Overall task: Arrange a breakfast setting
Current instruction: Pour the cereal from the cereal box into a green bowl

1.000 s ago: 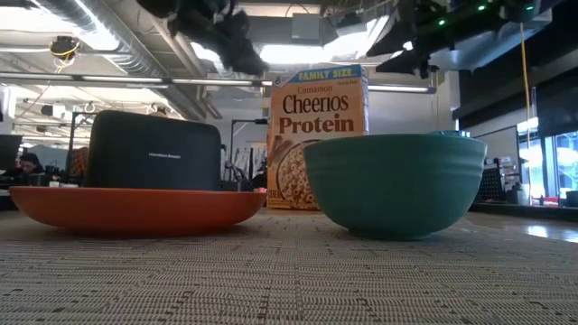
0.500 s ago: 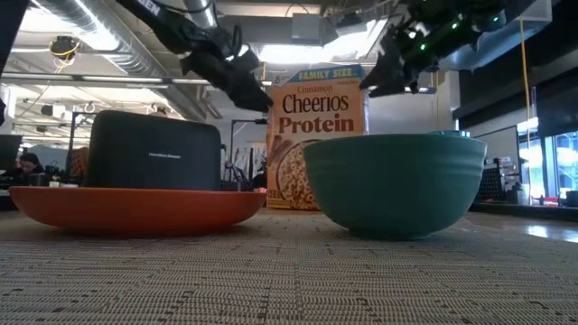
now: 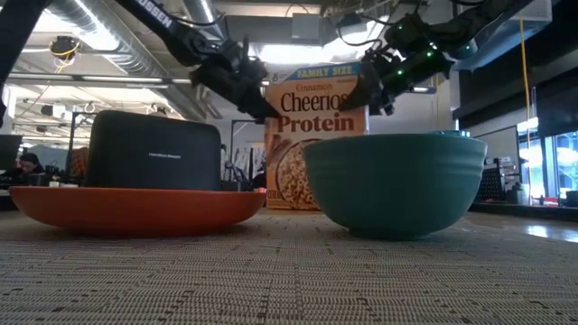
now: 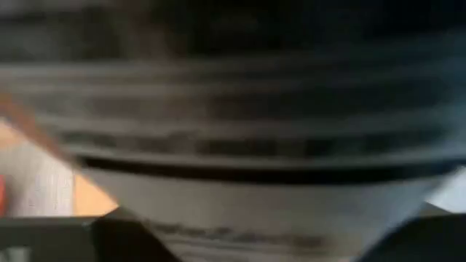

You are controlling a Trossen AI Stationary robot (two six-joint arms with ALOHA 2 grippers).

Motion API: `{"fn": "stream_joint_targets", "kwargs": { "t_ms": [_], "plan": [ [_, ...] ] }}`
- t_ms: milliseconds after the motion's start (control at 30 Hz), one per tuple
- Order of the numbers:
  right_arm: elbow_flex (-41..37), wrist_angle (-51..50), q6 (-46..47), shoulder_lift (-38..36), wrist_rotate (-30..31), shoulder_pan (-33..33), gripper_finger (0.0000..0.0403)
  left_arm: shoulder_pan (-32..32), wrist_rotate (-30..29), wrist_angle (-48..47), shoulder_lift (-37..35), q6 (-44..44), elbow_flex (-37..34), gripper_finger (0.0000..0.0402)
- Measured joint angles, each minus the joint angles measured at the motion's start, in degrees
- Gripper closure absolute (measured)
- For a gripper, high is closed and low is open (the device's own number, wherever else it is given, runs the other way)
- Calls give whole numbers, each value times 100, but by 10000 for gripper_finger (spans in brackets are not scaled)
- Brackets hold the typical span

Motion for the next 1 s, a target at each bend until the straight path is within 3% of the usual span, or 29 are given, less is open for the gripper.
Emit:
{"fn": "stream_joint_targets", "kwargs": {
  "t_ms": [233,367,533,667,800,867,1000],
  "plan": [
    [0,197,-27,16,-60,4,308,-161,-24,310,0,41,0,82],
    [-5,269,-43,16,-466,-40,389,-224,-108,365,-22,-196,0,82],
    [-11,713,168,-78,-442,-80,397,-187,-571,326,-278,-1304,0,82],
    [-9,1579,500,-268,-522,-194,398,-31,-525,219,-683,-1775,0,82],
    [-9,2390,1083,-408,-1209,-442,401,108,-531,-4,-1146,-1824,0,82],
    [-4,2762,1421,-431,-1759,-530,401,150,-278,8,-1339,-1888,0,82],
    [50,3208,1913,-426,-2423,-513,402,140,844,15,-1584,-2306,0,82]
  ]
}}
